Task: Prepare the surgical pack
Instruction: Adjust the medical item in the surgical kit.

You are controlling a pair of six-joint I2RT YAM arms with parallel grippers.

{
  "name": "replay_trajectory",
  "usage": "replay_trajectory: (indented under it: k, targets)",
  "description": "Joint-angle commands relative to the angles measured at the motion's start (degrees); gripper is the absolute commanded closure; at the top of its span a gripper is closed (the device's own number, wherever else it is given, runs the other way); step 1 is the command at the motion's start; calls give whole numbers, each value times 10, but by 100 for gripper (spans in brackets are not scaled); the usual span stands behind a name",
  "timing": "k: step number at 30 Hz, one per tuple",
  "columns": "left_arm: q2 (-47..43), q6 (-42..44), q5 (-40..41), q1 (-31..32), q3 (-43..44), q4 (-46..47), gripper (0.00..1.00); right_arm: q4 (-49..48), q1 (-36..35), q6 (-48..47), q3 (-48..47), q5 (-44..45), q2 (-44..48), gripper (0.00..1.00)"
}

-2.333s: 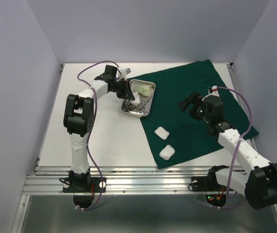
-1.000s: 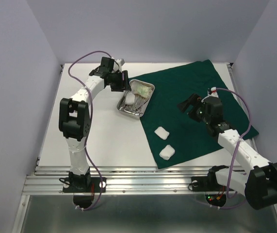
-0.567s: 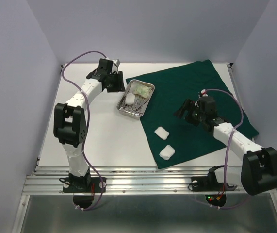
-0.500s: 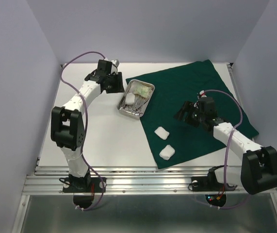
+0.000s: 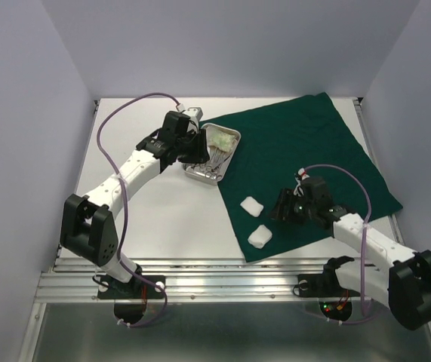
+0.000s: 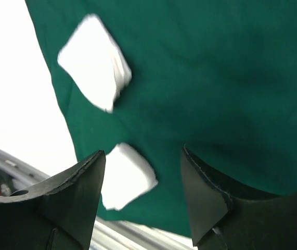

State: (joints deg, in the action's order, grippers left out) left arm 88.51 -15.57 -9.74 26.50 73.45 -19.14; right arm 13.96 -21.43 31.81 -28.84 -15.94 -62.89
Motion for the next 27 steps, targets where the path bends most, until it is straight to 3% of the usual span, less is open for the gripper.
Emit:
replay_trajectory:
  k: [1,5,9,27]
  targets:
    - [-26,-14,9,13,-1,24,46,13,-29,96,54,-9,70,36]
    - [-11,-17,9,24,13,28,46,21,-54,187,91,22,165,36]
    - [0,-17,9,32,19,28,46,19,-65,241,117,31,186,35]
    - [11,-17,24,36,12,31,46,-72,-121,320,159,12,98,33]
